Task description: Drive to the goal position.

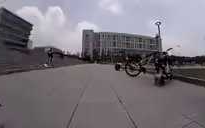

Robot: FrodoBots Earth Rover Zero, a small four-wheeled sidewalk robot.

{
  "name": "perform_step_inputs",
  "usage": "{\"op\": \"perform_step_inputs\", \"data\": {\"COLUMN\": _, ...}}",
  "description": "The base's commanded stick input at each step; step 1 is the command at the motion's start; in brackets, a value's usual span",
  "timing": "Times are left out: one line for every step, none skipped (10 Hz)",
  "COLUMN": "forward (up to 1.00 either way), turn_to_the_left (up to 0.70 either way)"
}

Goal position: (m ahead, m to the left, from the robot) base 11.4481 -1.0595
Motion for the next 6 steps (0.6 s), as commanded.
{"op": "perform_step_inputs", "data": {"forward": 0.7, "turn_to_the_left": 0.0}}
{"op": "perform_step_inputs", "data": {"forward": 0.7, "turn_to_the_left": 0.0}}
{"op": "perform_step_inputs", "data": {"forward": 0.7, "turn_to_the_left": 0.0}}
{"op": "perform_step_inputs", "data": {"forward": 0.7, "turn_to_the_left": 0.0}}
{"op": "perform_step_inputs", "data": {"forward": 0.7, "turn_to_the_left": 0.0}}
{"op": "perform_step_inputs", "data": {"forward": 0.7, "turn_to_the_left": 0.0}}
